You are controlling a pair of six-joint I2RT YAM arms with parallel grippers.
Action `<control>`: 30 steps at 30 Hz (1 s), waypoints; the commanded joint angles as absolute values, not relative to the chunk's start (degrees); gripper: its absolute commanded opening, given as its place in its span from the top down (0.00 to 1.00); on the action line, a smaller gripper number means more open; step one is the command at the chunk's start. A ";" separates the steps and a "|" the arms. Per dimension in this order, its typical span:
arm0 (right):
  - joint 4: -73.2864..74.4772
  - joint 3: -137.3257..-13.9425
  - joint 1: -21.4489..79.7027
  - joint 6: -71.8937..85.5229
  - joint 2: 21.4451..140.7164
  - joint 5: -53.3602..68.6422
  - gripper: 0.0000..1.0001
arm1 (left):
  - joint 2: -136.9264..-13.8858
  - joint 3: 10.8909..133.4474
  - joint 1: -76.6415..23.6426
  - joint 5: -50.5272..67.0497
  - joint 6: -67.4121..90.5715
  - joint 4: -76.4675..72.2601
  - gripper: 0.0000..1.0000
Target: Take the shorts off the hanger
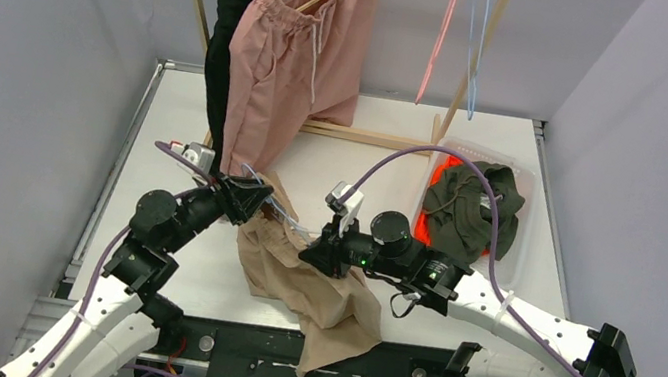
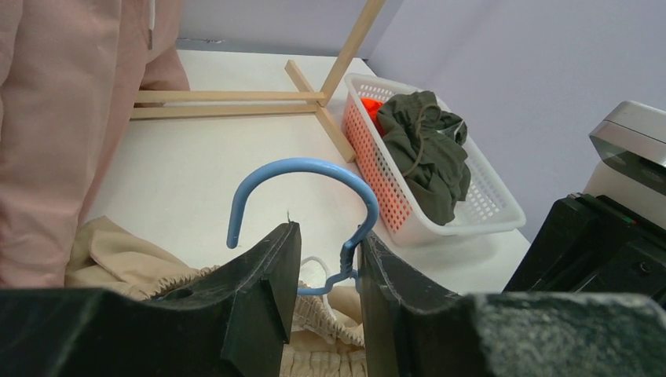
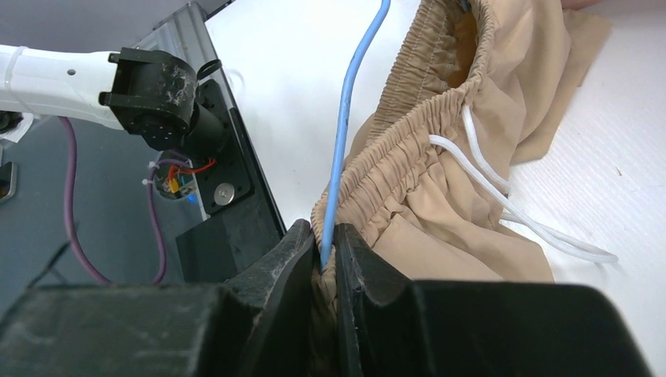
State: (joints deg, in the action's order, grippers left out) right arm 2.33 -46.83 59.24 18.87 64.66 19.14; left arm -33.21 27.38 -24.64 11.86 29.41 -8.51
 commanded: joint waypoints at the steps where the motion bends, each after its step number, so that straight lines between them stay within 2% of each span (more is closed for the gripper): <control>1: -3.83 -47.38 59.08 18.47 63.05 21.62 1.00 | -33.72 29.41 -23.99 10.78 29.25 -11.51 0.68; 6: -2.36 -48.24 59.15 19.25 63.66 19.84 1.00 | -34.70 28.57 -23.99 13.67 31.15 -13.30 0.68; 8: -2.62 -48.00 59.14 19.34 63.36 19.82 1.00 | -34.43 28.52 -23.99 13.88 31.46 -12.78 0.70; 9: -3.02 -47.79 59.15 19.48 63.10 19.86 1.00 | -34.19 28.42 -23.99 13.78 31.46 -12.78 0.83; 10: -3.28 -47.61 59.14 19.65 62.96 19.63 1.00 | -33.93 28.39 -23.99 13.55 31.51 -12.59 0.91; 14: -2.87 -47.57 59.05 20.09 62.63 18.25 0.99 | -33.66 28.86 -23.99 13.19 31.60 -10.71 1.00; 20: 4.68 -52.07 59.09 23.53 62.51 8.40 0.77 | -33.06 32.21 -23.99 7.86 29.03 -5.60 1.00; 22: 6.92 -52.99 59.15 24.50 62.06 6.34 0.60 | -32.92 33.59 -23.99 3.98 26.91 -2.32 1.00; 25: 9.70 -53.35 59.23 24.82 61.40 5.27 0.43 | -34.82 35.69 -23.99 -5.46 25.07 5.25 1.00; 30: 11.59 -52.50 59.41 24.91 61.34 6.53 0.38 | -36.71 36.77 -23.99 -6.68 22.85 8.83 1.00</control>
